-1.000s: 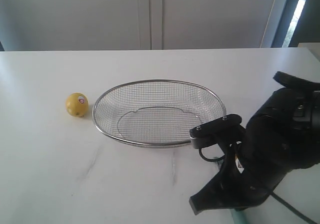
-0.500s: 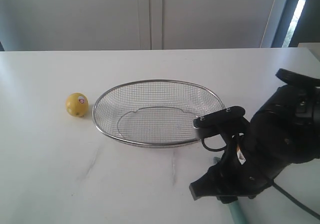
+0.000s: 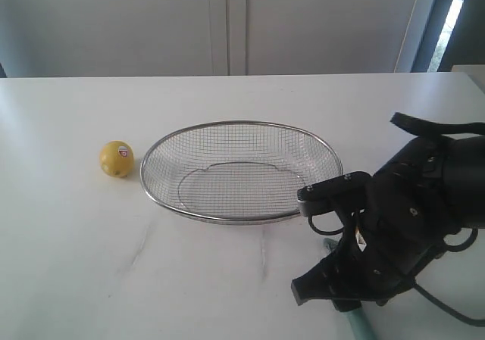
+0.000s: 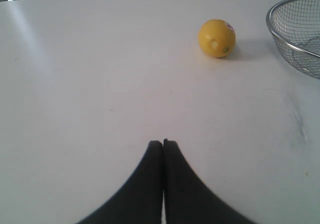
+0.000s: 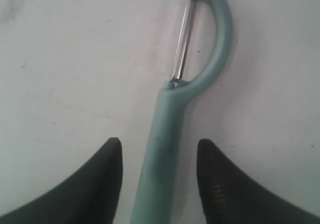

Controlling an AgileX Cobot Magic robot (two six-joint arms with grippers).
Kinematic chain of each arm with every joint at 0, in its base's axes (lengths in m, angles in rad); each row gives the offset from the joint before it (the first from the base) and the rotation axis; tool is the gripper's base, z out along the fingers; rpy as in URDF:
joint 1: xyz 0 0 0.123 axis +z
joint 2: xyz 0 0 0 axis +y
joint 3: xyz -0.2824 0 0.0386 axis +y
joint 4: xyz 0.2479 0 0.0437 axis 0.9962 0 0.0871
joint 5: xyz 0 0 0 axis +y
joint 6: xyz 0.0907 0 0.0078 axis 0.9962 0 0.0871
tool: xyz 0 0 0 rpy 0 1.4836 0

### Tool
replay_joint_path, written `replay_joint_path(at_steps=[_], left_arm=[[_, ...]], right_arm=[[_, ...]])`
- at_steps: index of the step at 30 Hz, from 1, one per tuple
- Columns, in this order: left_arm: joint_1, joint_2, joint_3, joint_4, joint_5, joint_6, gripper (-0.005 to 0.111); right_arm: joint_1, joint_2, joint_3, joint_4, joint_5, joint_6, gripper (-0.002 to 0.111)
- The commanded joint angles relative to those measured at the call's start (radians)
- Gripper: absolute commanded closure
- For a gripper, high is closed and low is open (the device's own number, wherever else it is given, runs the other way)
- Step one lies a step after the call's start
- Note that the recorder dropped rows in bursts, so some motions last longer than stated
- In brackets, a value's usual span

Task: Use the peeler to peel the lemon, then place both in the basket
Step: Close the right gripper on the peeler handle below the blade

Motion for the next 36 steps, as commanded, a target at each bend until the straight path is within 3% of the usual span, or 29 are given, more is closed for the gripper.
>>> replay_joint_path(at_steps=[1, 36], left_arm=[[-0.006, -0.005, 0.004, -0.01, 0.003, -0.001, 0.106], [-0.006, -0.005, 0.004, -0.01, 0.003, -0.001, 0.106]], right_arm=[[-0.008, 0.022, -0.007, 0.002, 0.002, 0.003, 0.064], [-0.01, 0.116, -0.007, 0.004, -0.071, 0.03, 0.064]])
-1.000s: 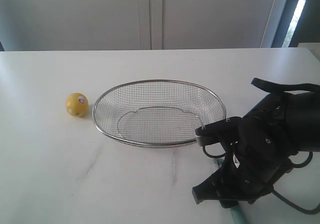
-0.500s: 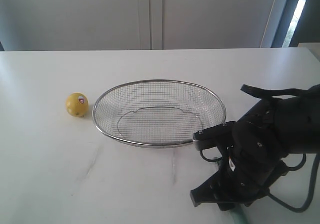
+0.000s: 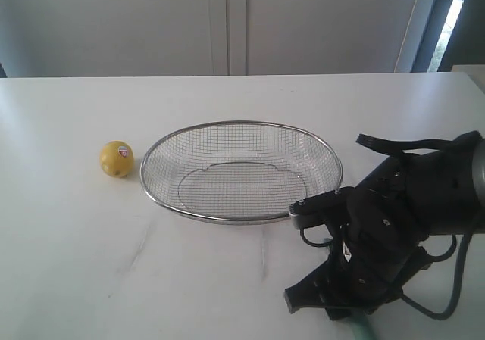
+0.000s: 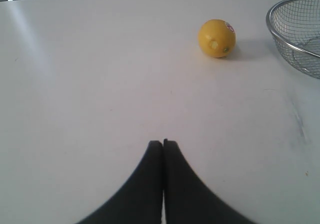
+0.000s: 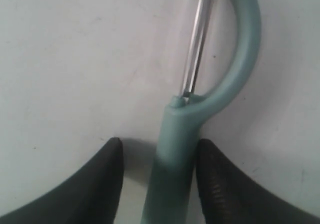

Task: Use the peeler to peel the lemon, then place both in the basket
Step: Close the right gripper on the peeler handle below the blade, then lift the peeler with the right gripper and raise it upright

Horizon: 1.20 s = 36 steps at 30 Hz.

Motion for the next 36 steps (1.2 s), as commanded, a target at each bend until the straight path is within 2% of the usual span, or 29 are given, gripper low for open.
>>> replay_joint_path(at_steps=[1, 15, 17, 26, 36], left_arm=[[-0.006, -0.005, 0.004, -0.01, 0.003, -0.001, 0.106], [-0.006, -0.005, 0.004, -0.01, 0.003, -0.001, 0.106], [-0.006, -0.005, 0.004, -0.01, 0.003, -0.001, 0.106], [-0.006, -0.005, 0.004, -0.01, 0.003, -0.001, 0.106], [-0.006, -0.005, 0.004, -0.01, 0.003, -0.001, 0.106]], right_arm=[[-0.01, 0.003, -0.005, 0.002, -0.005, 0.013, 0.064], [-0.01, 0.01, -0.005, 0.0, 0.016, 0.031, 0.067], [-0.01, 0.022, -0.005, 0.0, 0.032, 0.031, 0.072], [-0.01, 0.082, -0.007, 0.0, 0.073, 0.036, 0.108], [-0.01, -0.133, -0.025, -0.031, 0.193, -0.025, 0.108]])
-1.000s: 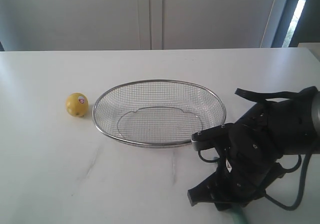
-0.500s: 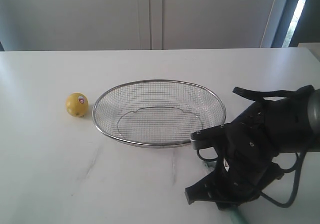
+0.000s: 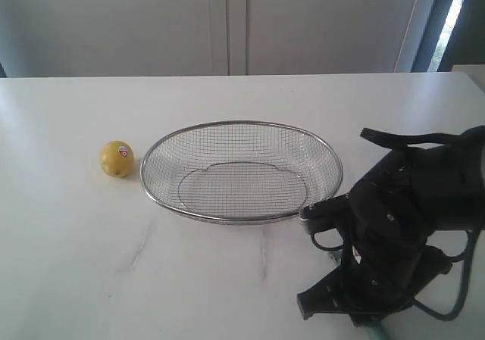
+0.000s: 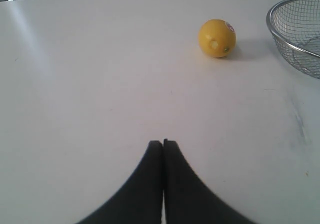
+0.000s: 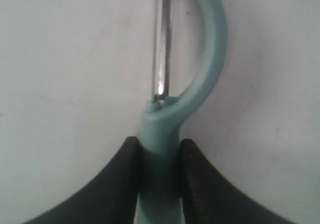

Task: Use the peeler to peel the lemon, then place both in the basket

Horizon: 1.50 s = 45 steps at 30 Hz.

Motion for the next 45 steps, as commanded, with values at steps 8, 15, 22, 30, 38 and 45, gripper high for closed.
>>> replay_joint_path(at_steps=[8, 15, 22, 30, 38, 45], left_arm=[[-0.006, -0.005, 0.004, -0.01, 0.003, -0.001, 0.106], [-0.006, -0.005, 0.004, -0.01, 0.003, -0.001, 0.106], [-0.006, -0.005, 0.004, -0.01, 0.003, -0.001, 0.106], [-0.006, -0.005, 0.004, -0.01, 0.003, -0.001, 0.106], [-0.006, -0.005, 0.004, -0.01, 0.003, -0.001, 0.106], [-0.006, -0.005, 0.004, -0.01, 0.003, -0.001, 0.106]], right_arm=[[-0.01, -0.366, -0.134, -0.013, 0.191, -0.155, 0.108], [-0.077, -0.459, -0.229, 0.024, 0.187, -0.394, 0.108], [-0.446, -0.321, -0.3, 0.604, 0.196, -1.047, 0.108], [-0.489, -0.236, -0.295, 0.643, 0.187, -1.002, 0.108], [-0.489, -0.236, -0.295, 0.639, 0.187, -1.002, 0.108], [-0.489, -0.236, -0.295, 0.639, 0.187, -1.002, 0.108]])
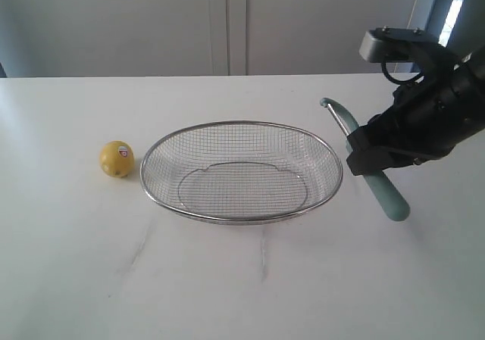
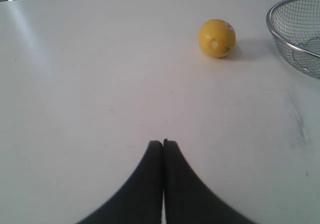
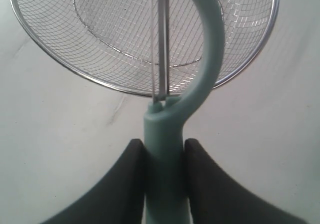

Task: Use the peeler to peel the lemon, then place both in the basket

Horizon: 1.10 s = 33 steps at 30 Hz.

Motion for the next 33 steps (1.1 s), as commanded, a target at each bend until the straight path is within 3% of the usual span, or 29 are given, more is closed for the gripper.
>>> replay_joint_path(at_steps=[1, 33], left_arm=[[-0.006, -0.005, 0.004, -0.01, 0.003, -0.001, 0.106], [-0.006, -0.005, 0.004, -0.01, -0.014, -0.001, 0.106]], right_arm=[[-0.004, -0.002, -0.002, 0.007, -0.011, 0.002, 0.108], [-0.004, -0.002, -0.002, 0.007, -0.018, 0.002, 0.108]])
